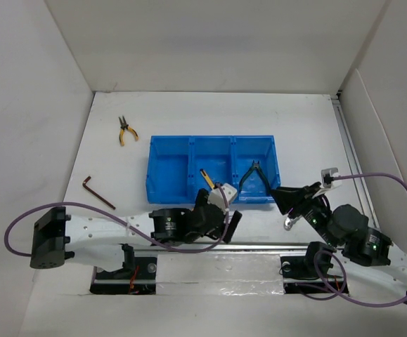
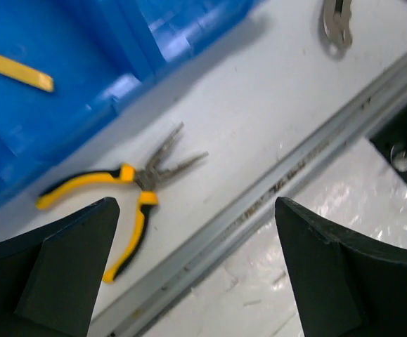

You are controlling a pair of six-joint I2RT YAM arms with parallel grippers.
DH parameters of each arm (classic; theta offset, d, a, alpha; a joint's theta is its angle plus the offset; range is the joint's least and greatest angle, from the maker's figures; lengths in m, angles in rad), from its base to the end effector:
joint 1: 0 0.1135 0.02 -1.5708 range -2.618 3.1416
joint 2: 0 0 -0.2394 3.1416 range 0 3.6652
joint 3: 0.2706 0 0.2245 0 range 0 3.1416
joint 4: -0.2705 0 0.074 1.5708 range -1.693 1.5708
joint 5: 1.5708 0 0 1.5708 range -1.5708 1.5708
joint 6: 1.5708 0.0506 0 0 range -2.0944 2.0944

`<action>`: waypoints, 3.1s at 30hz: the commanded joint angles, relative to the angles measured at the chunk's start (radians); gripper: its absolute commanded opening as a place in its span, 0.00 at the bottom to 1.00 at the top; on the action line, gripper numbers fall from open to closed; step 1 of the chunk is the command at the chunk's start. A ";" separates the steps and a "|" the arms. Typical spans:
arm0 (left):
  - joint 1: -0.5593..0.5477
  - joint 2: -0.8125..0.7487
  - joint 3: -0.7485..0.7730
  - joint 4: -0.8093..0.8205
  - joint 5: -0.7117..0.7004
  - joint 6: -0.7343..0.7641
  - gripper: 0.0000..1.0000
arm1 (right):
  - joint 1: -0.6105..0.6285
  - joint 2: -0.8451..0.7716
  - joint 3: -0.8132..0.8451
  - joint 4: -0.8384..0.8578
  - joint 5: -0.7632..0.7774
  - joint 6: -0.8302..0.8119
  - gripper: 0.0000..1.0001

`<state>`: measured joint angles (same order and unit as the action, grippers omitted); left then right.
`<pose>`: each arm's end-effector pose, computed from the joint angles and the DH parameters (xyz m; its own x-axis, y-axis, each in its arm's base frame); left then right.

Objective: Sort the tools into containers

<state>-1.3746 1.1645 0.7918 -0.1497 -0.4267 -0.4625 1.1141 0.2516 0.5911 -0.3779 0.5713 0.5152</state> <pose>0.0698 -0.2438 0.2506 -0.4542 0.2018 -0.8677 0.6931 0.6920 -0.2019 0.0636 0.0675 0.2973 -0.2693 0.3918 -0.8798 -0.4413 0.7617 0.4743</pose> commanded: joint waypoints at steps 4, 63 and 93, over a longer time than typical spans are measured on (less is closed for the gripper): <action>-0.145 0.141 0.095 -0.175 -0.017 -0.068 0.89 | 0.007 -0.041 0.000 0.030 -0.030 -0.034 0.41; 0.028 0.570 0.156 -0.254 0.267 0.013 0.23 | 0.047 -0.179 -0.020 0.010 -0.047 -0.037 0.41; -0.213 0.480 0.590 -0.447 -0.079 -0.163 0.00 | 0.047 -0.245 -0.016 -0.026 0.010 -0.006 0.40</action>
<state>-1.5887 1.7157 1.2884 -0.5865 -0.3927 -0.6193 1.1534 0.0235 0.5728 -0.3962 0.5446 0.4980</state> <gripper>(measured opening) 0.102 0.401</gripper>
